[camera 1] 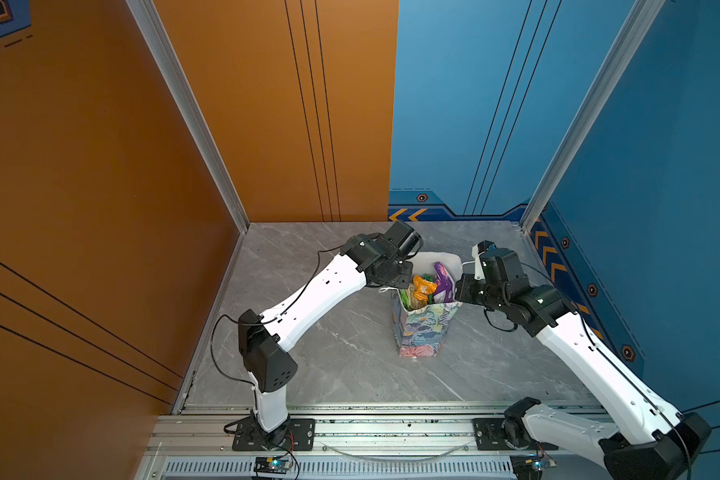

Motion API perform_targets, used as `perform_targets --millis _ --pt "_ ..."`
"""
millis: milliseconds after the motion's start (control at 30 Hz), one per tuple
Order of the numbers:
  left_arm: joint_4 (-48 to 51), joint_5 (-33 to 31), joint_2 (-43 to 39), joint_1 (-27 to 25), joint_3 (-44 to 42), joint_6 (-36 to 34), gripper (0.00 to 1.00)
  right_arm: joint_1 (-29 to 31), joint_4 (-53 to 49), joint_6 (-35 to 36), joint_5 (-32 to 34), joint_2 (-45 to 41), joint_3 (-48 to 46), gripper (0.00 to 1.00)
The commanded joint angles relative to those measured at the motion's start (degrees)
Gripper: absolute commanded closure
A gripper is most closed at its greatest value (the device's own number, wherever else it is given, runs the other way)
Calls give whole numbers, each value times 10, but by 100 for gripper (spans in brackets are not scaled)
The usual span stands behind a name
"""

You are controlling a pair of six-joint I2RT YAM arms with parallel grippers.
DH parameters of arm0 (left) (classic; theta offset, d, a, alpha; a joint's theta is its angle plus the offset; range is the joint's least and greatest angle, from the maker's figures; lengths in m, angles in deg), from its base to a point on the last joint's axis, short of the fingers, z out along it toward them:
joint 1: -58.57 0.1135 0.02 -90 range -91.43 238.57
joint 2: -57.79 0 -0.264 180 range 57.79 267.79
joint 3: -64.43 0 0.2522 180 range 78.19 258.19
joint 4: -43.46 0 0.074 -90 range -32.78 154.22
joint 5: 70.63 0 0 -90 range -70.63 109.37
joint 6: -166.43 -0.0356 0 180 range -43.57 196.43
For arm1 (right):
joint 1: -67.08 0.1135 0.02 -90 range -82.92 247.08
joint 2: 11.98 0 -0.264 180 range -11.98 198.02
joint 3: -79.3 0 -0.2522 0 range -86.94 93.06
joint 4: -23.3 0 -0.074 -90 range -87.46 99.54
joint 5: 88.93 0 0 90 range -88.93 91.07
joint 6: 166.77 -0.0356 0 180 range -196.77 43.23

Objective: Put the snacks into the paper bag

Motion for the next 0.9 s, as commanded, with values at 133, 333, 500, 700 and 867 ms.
perform_targets --millis 133,333,500,700,867 --pt "-66 46 -7 0 52 11 91 44 37 10 -7 84 120 100" --pt "-199 51 -89 39 -50 52 95 79 33 32 15 138 212 100" --pt "-237 49 -116 77 -104 61 96 81 40 30 12 169 231 100" --pt "-241 79 -104 108 -132 66 95 82 45 21 12 198 214 100" --pt "-241 74 -104 114 -164 77 90 82 40 18 17 213 210 100"
